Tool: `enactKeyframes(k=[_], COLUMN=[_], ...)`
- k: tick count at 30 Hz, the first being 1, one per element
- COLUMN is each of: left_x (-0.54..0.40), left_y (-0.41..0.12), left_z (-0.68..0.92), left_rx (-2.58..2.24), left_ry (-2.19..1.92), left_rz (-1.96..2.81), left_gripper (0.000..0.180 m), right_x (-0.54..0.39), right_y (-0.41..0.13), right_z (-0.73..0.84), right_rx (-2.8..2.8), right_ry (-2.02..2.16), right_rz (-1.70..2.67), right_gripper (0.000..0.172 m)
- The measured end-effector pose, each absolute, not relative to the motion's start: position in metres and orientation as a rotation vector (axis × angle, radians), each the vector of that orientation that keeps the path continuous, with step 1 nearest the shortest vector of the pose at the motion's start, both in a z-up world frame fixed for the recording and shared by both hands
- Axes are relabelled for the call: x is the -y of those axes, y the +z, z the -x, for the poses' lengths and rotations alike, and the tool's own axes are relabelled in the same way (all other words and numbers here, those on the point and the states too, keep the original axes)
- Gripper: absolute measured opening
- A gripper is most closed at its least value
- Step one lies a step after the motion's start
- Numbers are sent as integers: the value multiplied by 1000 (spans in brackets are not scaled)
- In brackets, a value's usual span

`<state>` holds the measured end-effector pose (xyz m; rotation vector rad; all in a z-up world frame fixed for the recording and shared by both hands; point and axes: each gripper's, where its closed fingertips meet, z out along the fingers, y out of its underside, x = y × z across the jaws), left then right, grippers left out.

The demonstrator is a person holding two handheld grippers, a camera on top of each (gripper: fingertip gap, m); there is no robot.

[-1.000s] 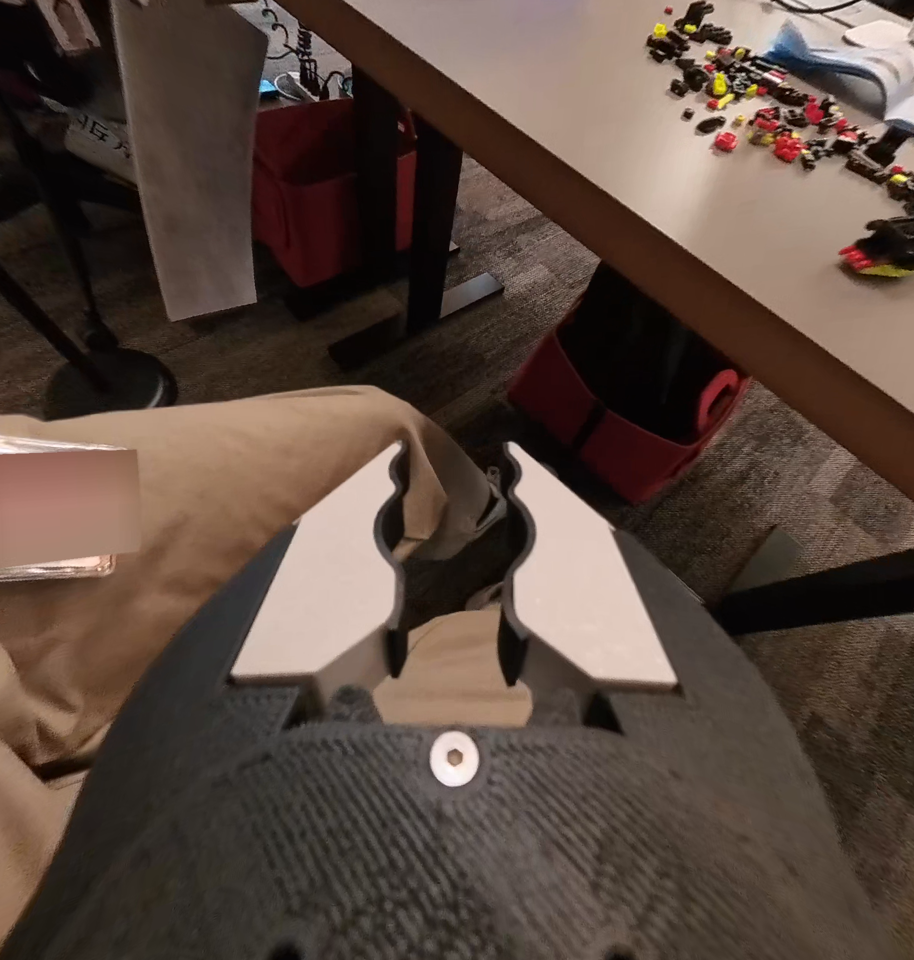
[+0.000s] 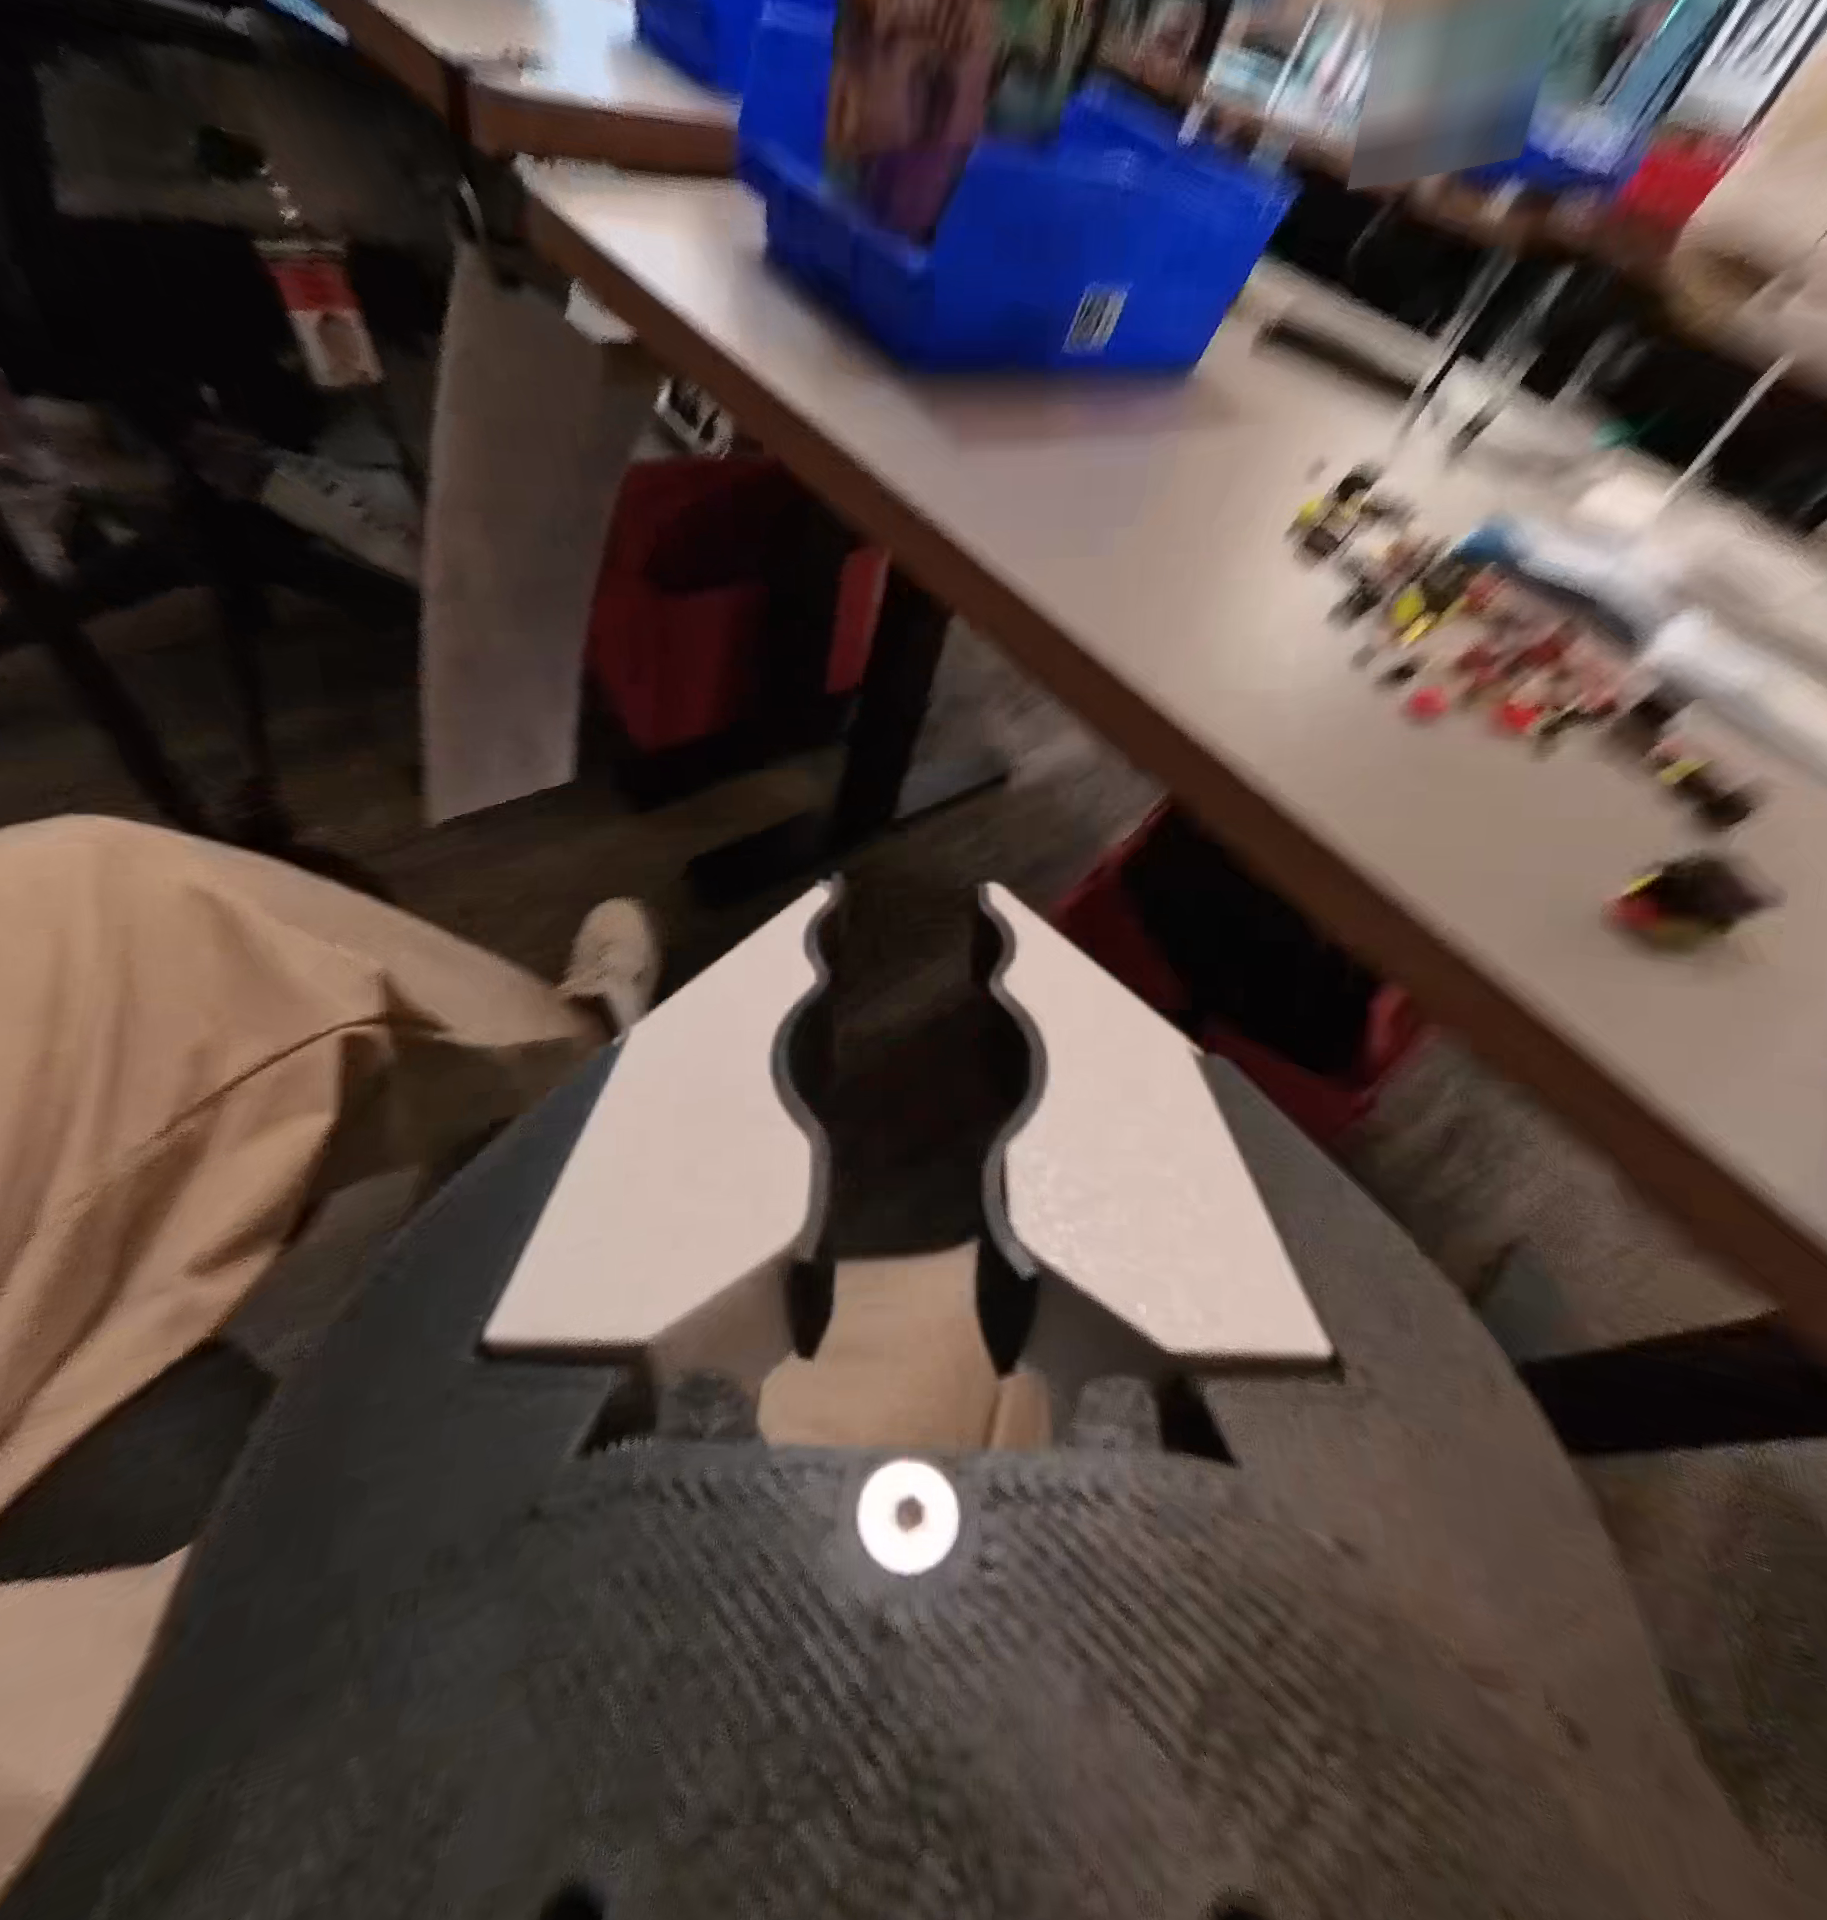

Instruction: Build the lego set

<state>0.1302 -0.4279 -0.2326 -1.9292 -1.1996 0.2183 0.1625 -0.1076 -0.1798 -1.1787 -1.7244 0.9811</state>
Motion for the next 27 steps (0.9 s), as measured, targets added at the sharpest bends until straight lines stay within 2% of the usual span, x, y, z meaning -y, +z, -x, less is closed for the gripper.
enactKeyframes(k=[3,8,21,25,27], left_x=[448,468,452,455,463], left_y=[-244,-243,-193,-182,-160], left_z=[-159,-185,-208,-215,-195], left_rx=[1246,1259,1021,1050,1118], left_ry=[154,88,139,77,161], left_rz=[1927,1877,1860,1768,1567], left_gripper=[29,29,29,29,31], right_x=[120,130,117,93,78], right_y=[-196,-189,-193,-203,-213], right_z=[-178,-203,-290,-323,-341], right_rx=[1758,1728,1652,1613,1581], right_ry=[1027,935,870,765,723], right_rz=[1296,1224,1304,1346,1396], right_gripper=[23,20,21,21,21])
